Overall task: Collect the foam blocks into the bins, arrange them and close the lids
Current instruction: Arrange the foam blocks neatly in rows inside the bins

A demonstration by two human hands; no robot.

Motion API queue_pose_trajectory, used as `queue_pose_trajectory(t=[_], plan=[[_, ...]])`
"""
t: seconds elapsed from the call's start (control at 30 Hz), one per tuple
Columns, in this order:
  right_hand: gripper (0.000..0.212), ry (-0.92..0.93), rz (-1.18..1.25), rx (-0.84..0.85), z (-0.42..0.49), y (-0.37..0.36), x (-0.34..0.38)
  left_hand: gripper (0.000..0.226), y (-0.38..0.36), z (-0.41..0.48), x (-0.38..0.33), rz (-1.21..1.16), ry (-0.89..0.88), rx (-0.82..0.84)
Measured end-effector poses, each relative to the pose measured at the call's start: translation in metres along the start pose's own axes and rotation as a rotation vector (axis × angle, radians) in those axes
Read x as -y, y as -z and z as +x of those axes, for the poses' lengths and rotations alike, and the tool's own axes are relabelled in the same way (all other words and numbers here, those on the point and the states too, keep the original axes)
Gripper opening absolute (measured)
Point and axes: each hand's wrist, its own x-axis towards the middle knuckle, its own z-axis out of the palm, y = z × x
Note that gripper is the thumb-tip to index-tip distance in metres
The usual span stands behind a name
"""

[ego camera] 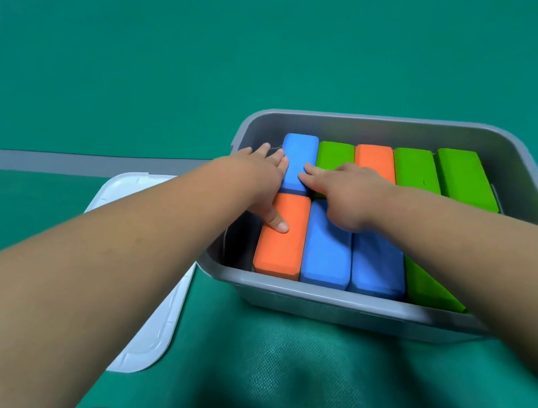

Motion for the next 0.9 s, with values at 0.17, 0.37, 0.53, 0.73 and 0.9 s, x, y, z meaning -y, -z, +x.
queue_pose_trajectory(t=[0.17,0.37,0.53,0.73,0.9], plan=[[0.081,0.001,-0.082,0.07,0.007,0.0,0.008,0.149,0.011,0.013,-0.007,0.1,0.074,0.155],[0.081,0.057,0.016,0.074,-0.011,0.0,-0.002,0.148,0.026,0.013,-0.027,0.148,0.142,0.237],[0.067,0.093,-0.037,0.018,-0.045,-0.007,-0.028,0.125,0.033,0.005,-0.026,0.087,0.095,0.187],[0.083,-0.017,-0.042,-0.012,-0.088,-0.028,-0.08,0.122,0.052,0.015,-0.059,-0.135,-0.161,0.054],[0.102,-0.143,0.077,-0.022,-0.096,-0.04,-0.1,0.154,0.049,0.023,-0.106,-0.103,-0.158,0.126]])
